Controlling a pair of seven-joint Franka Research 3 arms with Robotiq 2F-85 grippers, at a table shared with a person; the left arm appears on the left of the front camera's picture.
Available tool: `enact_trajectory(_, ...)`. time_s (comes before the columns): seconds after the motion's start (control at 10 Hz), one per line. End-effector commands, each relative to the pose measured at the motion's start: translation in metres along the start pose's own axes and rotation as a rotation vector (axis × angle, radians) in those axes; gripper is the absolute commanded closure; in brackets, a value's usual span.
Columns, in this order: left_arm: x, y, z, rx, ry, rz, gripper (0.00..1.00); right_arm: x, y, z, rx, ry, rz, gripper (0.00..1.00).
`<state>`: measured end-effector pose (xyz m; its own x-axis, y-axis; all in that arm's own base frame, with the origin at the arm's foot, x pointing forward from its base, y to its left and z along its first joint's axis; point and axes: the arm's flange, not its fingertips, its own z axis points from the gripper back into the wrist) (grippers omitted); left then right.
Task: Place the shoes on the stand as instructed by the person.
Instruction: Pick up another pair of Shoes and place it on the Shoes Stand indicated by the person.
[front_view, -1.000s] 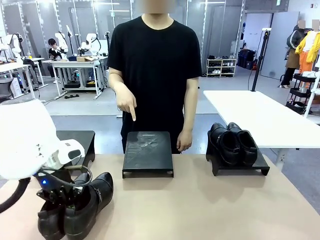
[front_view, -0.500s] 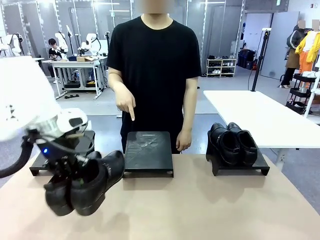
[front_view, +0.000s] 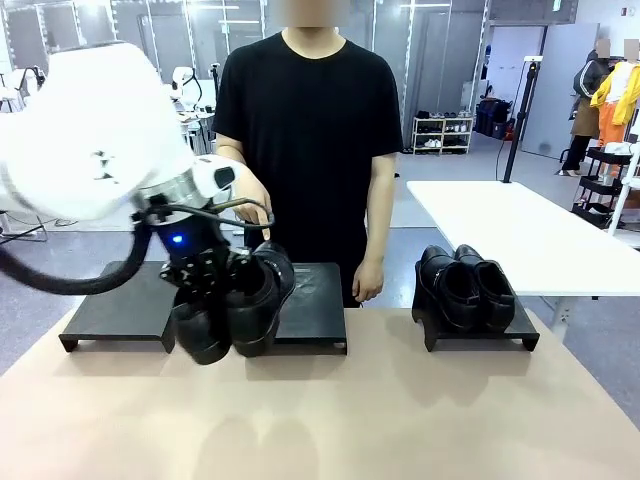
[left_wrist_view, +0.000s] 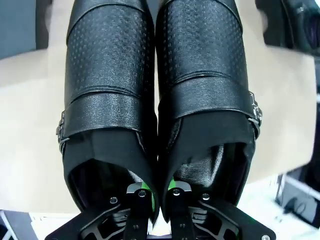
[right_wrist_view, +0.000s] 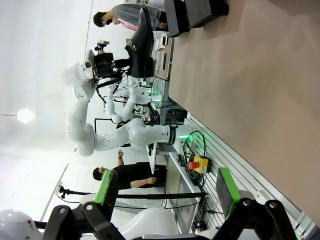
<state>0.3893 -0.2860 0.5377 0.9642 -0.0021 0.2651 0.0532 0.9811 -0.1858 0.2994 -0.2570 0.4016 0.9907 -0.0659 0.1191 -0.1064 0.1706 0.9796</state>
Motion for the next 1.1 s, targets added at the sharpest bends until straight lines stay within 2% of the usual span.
enact_trajectory(0.0, 0.039, -0.032, -0.015, 0.052, -0.089, 0.035, 0.92, -0.003, 0.002, 0.0, -0.012, 0.009, -0.002, 0.0)
enact_trajectory(0.1, 0.054, -0.042, -0.023, 0.061, -0.119, 0.037, 0.92, -0.003, 0.002, 0.0, -0.012, 0.009, -0.002, 0.0)
enact_trajectory(0.4, 0.093, -0.058, -0.05, 0.102, -0.125, -0.073, 0.92, -0.003, 0.002, 0.0, -0.012, 0.009, -0.002, 0.0)
enact_trajectory(0.6, 0.1, -0.065, -0.057, 0.129, -0.14, -0.07, 0.92, -0.003, 0.002, 0.0, -0.012, 0.009, -0.002, 0.0)
enact_trajectory(0.7, 0.097, -0.067, -0.055, 0.102, -0.149, -0.114, 0.92, -0.003, 0.002, 0.0, -0.012, 0.009, -0.002, 0.0)
enact_trajectory(0.8, 0.092, -0.049, -0.068, 0.107, -0.105, -0.095, 0.92, -0.003, 0.002, 0.0, -0.012, 0.009, -0.002, 0.0)
enact_trajectory(1.0, 0.092, -0.049, -0.068, 0.107, -0.105, -0.095, 0.92, -0.003, 0.002, 0.0, -0.012, 0.009, -0.002, 0.0)
